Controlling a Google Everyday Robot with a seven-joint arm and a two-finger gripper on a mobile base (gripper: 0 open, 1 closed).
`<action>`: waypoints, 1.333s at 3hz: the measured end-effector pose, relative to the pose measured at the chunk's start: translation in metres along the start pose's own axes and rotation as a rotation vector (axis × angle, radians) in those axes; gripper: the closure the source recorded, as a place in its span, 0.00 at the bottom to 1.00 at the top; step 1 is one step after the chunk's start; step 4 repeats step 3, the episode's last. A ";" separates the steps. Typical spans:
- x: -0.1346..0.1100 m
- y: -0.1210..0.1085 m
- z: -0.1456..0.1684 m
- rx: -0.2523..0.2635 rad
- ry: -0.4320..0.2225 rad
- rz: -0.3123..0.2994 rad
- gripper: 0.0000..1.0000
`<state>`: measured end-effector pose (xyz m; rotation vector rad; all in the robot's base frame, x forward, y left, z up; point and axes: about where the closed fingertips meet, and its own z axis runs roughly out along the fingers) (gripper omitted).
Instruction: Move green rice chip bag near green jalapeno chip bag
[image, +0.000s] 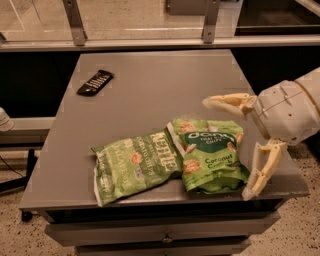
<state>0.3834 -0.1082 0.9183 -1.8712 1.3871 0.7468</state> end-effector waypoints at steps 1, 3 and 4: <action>0.034 -0.039 -0.025 0.112 0.076 0.064 0.00; 0.056 -0.097 -0.075 0.297 0.160 0.079 0.00; 0.056 -0.097 -0.075 0.297 0.160 0.079 0.00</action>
Offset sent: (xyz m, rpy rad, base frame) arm 0.1876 -0.1325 0.0432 -0.1228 -0.2533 -0.5186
